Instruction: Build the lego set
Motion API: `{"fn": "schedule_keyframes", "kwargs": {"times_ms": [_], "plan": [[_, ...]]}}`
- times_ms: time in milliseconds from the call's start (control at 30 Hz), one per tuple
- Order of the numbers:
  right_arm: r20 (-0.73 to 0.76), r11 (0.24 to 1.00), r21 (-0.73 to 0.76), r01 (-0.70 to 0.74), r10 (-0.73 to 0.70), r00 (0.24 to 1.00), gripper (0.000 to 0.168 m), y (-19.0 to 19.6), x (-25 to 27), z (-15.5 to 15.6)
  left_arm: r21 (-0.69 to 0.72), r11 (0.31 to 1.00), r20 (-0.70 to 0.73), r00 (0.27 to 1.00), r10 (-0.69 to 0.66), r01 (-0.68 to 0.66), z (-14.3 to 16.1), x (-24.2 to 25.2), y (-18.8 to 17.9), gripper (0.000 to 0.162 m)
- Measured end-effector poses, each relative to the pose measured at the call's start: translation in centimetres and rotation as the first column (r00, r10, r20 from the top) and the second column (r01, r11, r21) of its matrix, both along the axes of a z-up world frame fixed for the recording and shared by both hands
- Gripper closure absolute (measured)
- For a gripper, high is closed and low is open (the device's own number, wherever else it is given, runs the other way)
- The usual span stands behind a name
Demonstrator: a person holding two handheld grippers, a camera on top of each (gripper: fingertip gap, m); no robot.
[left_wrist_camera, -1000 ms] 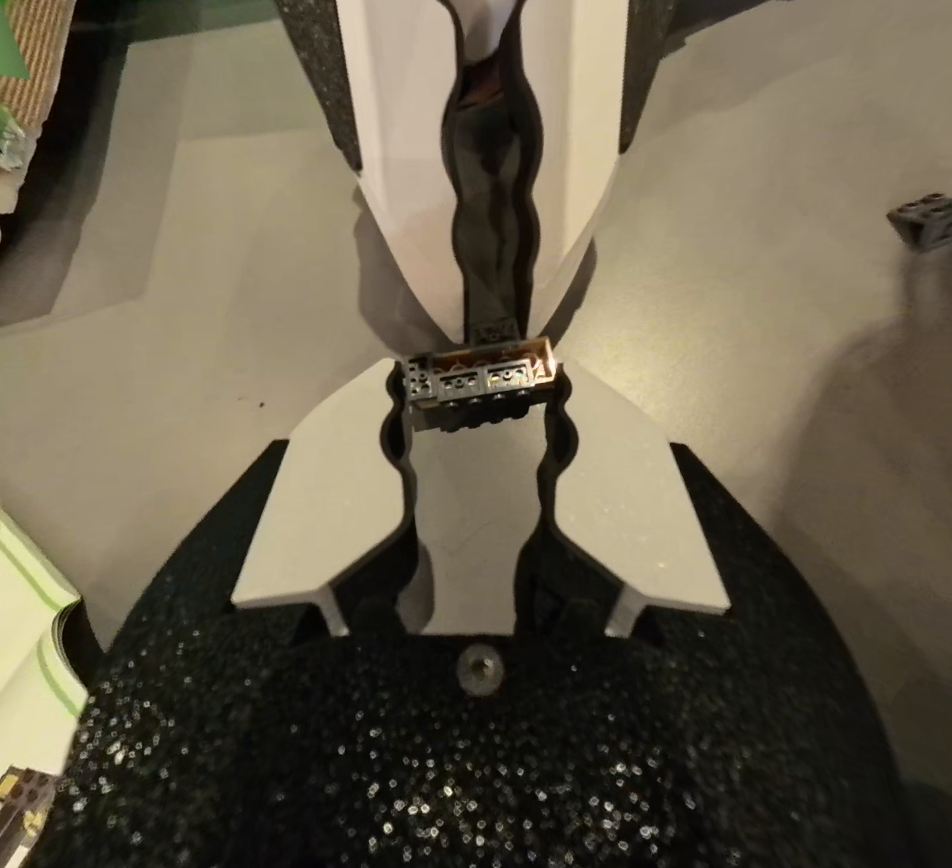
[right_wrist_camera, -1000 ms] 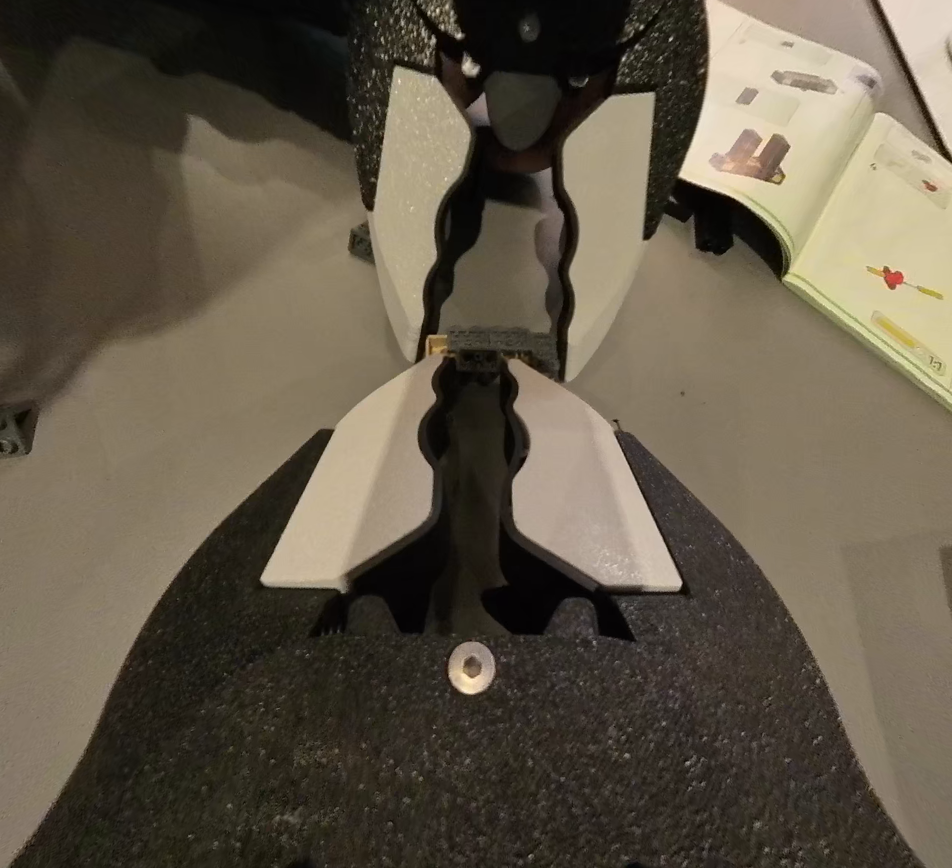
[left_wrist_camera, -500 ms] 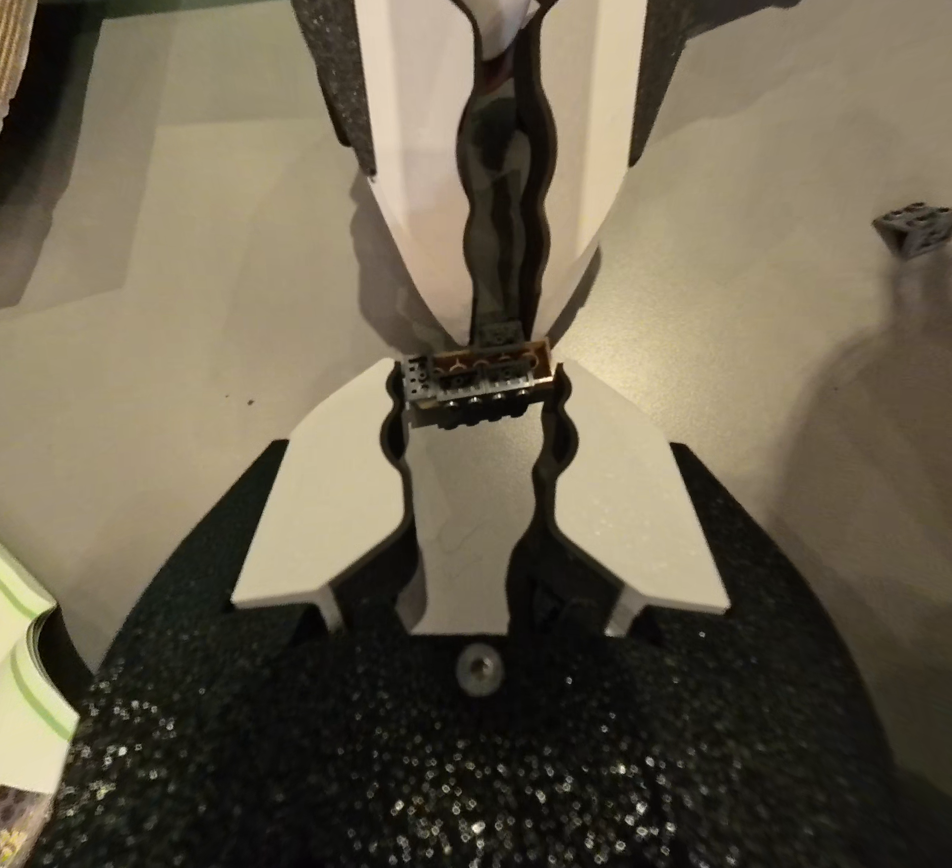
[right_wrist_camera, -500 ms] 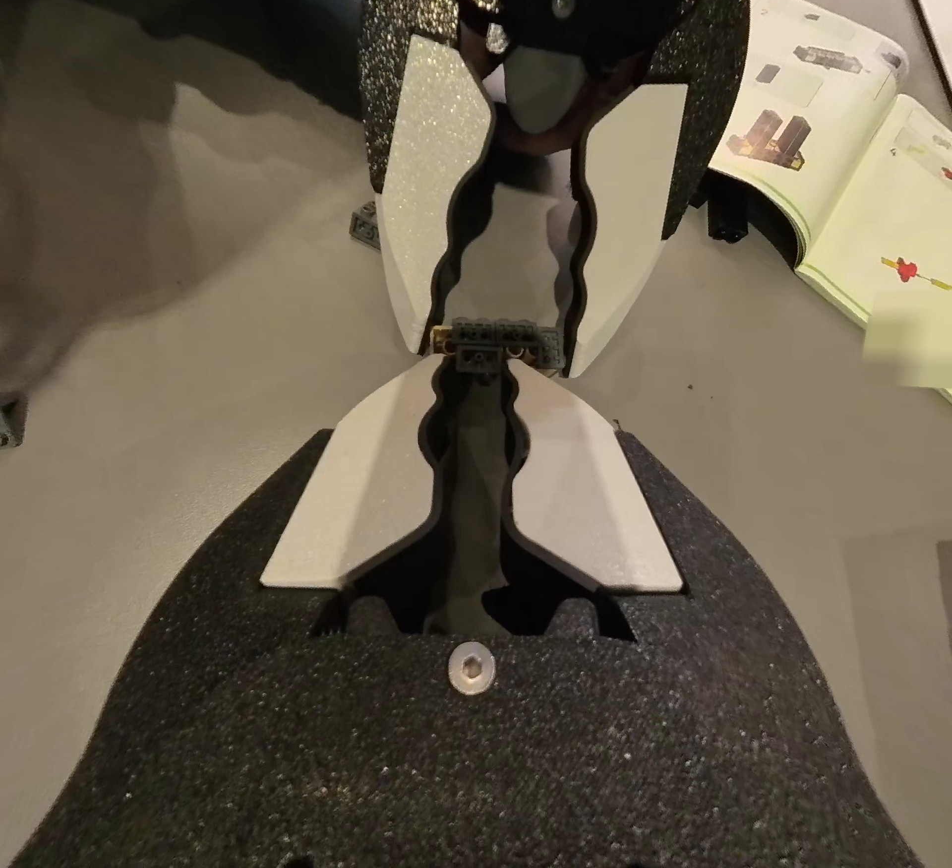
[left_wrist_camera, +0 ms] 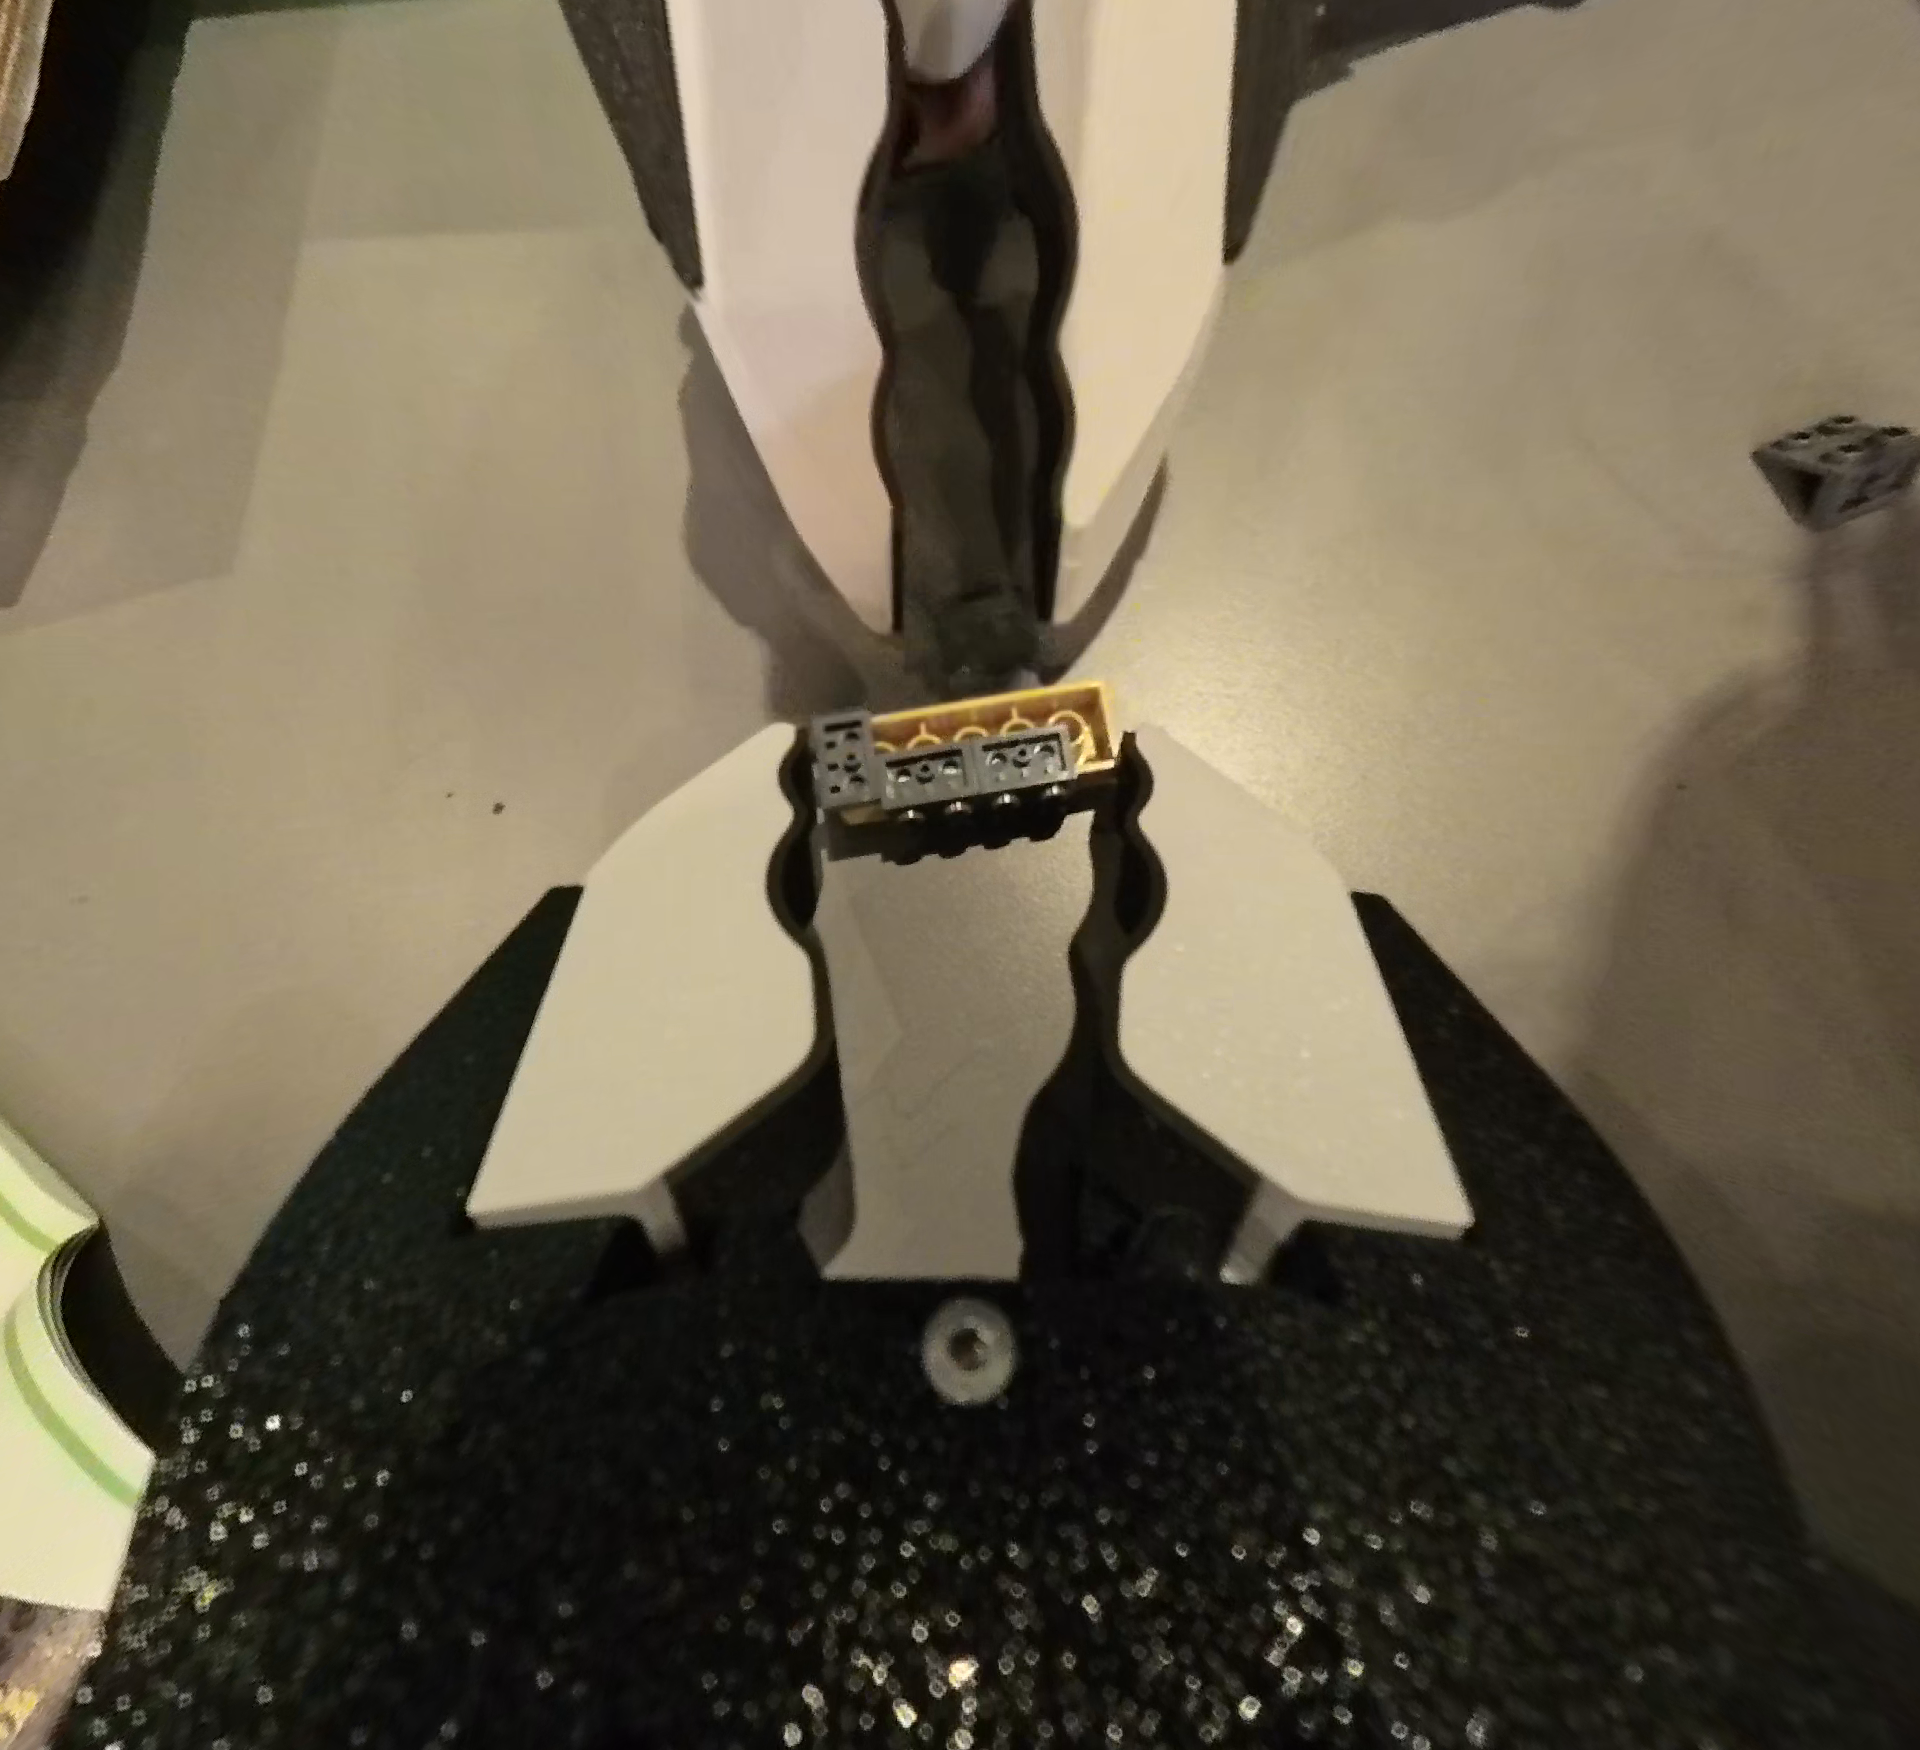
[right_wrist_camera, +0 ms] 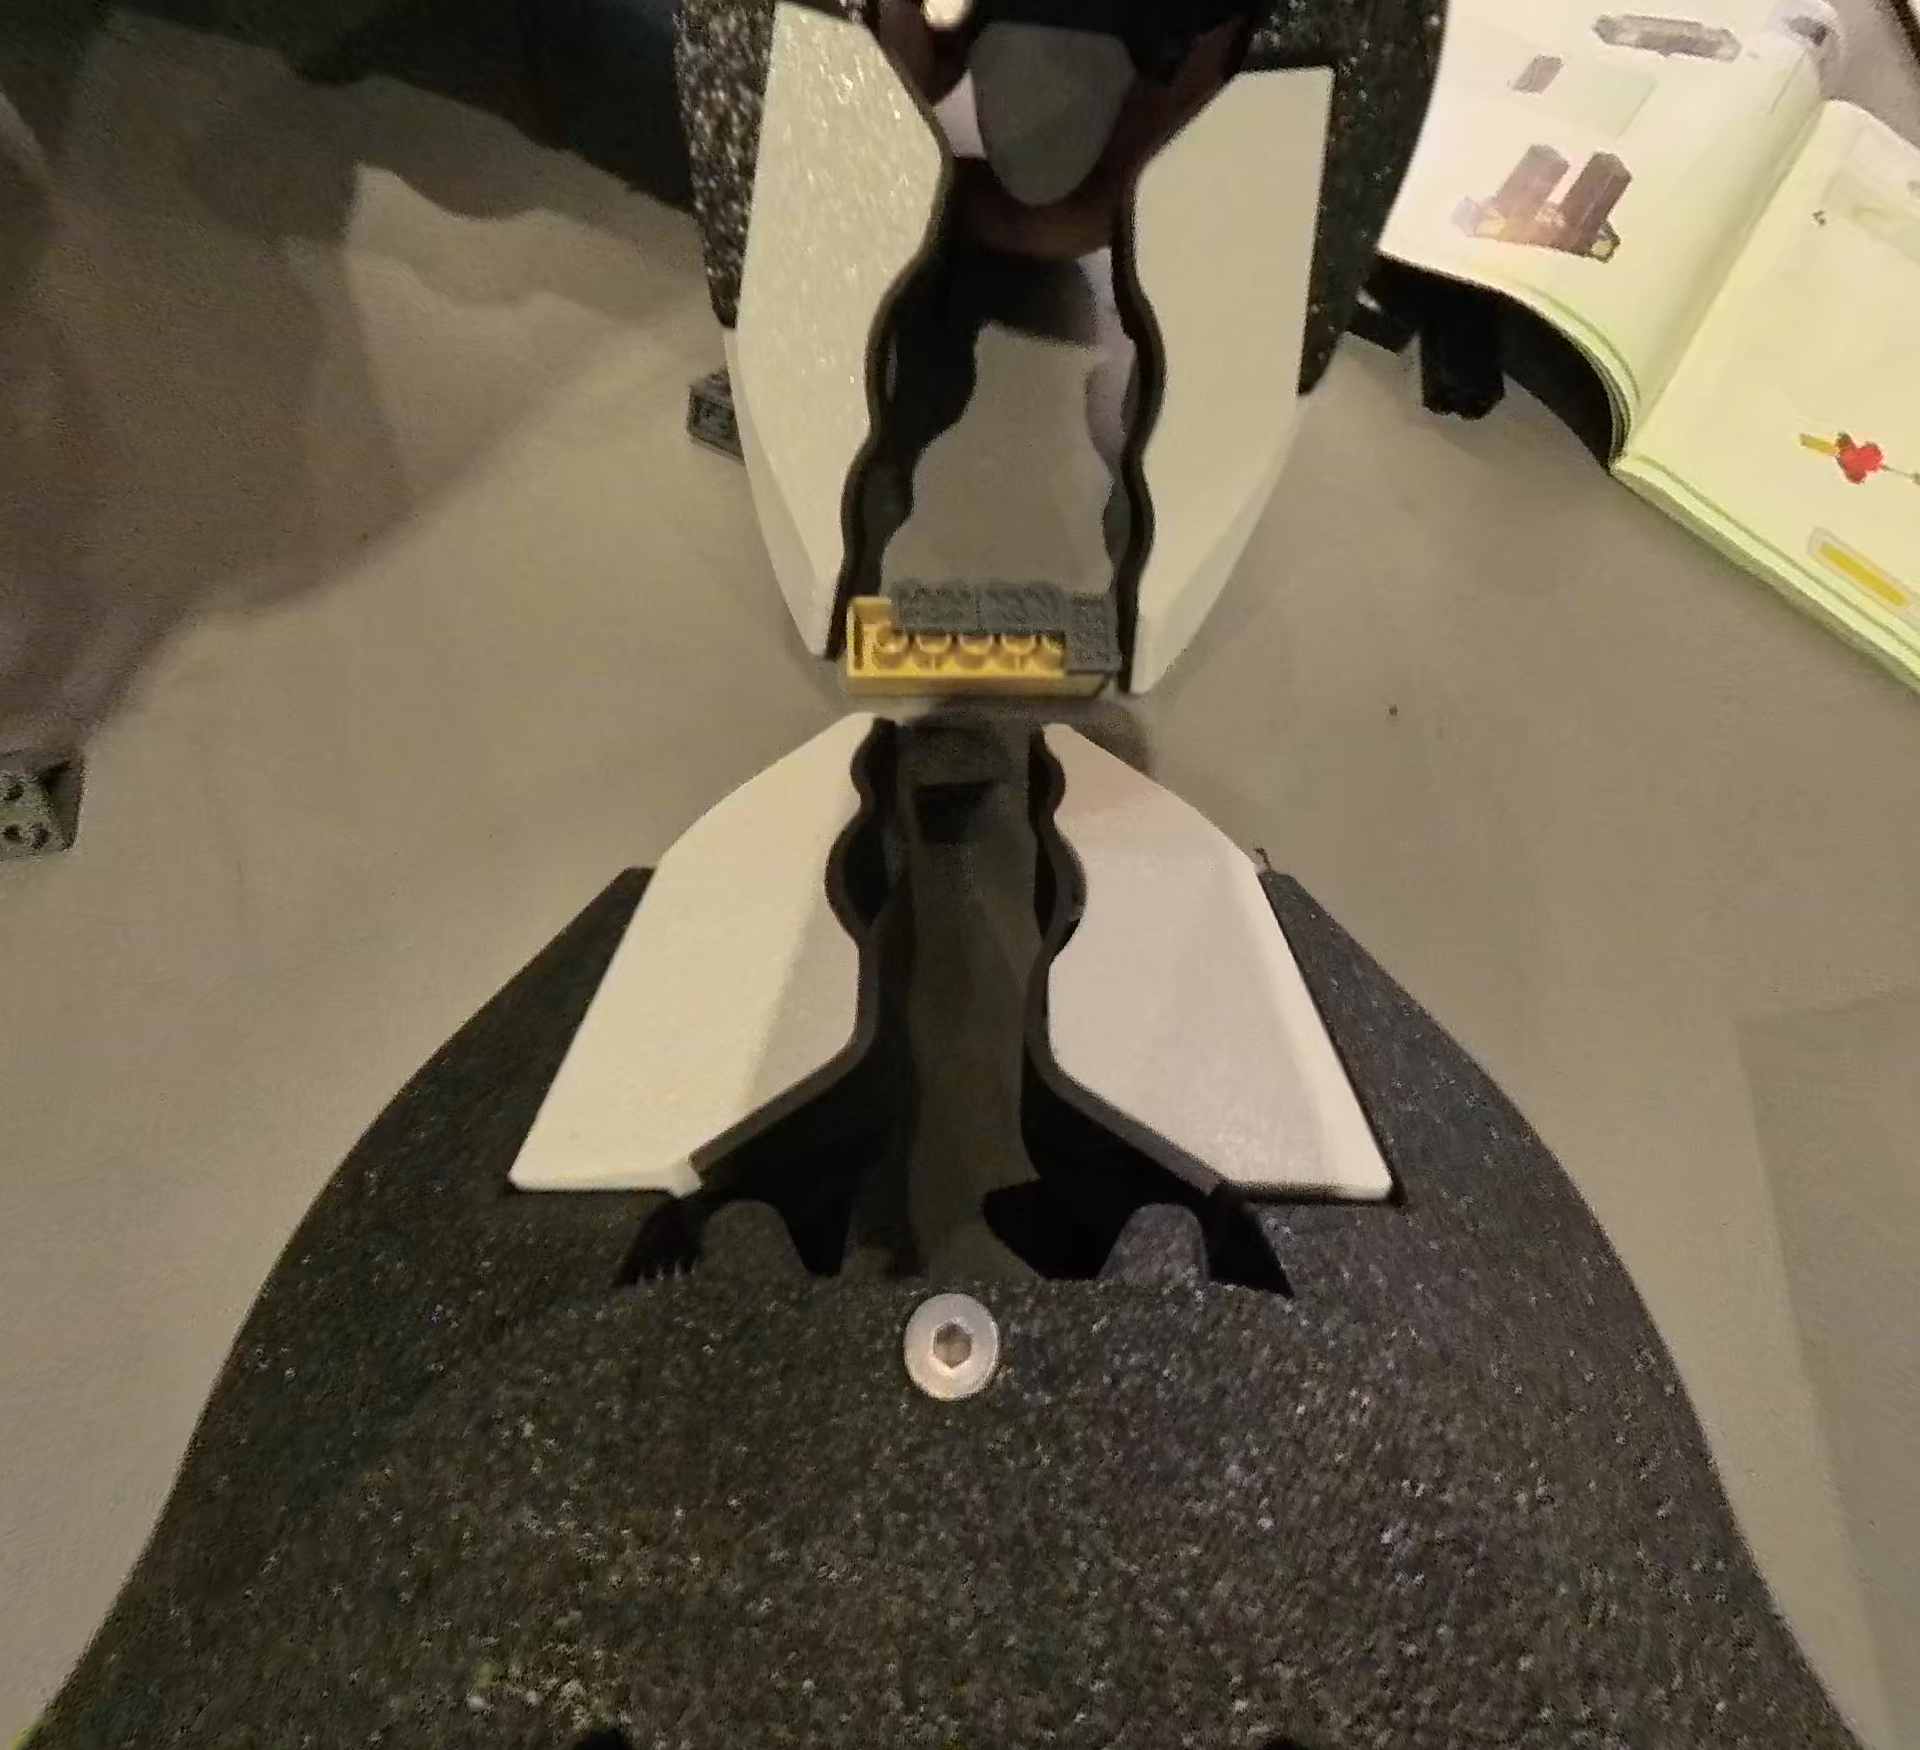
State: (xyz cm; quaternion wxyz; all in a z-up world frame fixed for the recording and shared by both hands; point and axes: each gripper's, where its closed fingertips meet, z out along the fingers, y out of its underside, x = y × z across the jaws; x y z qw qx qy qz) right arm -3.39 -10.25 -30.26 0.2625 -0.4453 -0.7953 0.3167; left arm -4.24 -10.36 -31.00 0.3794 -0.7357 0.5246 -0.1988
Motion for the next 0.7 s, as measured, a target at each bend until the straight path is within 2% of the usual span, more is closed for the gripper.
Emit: {"fn": "schedule_keyframes", "kwargs": {"times_ms": [200,300,500,700], "plan": [[0.053,0.998,-0.058,0.021,-0.018,0.998,0.146,1.0,1.2,-0.9,-0.003,1.0,0.0,1.0,0.0,0.0,0.0,0.0,0.0,0.106],[0.055,0.997,-0.083,0.003,0.002,0.998,0.153,0.5,1.1,-0.8,-0.003,1.0,0.0,1.0,0.0,0.0,0.0,0.0,0.0,0.106],[0.088,0.997,-0.074,-0.009,0.016,0.996,0.168,-0.1,1.1,-1.1,-0.005,1.0,0.001,1.0,0.001,-0.001,0.0,0.0,0.0,0.106],[0.044,0.999,-0.048,-0.018,0.02,0.999,0.168,-0.3,0.5,-0.8,-0.013,1.0,0.002,1.0,0.005,-0.005,0.0,0.0,0.0,0.106]]}}
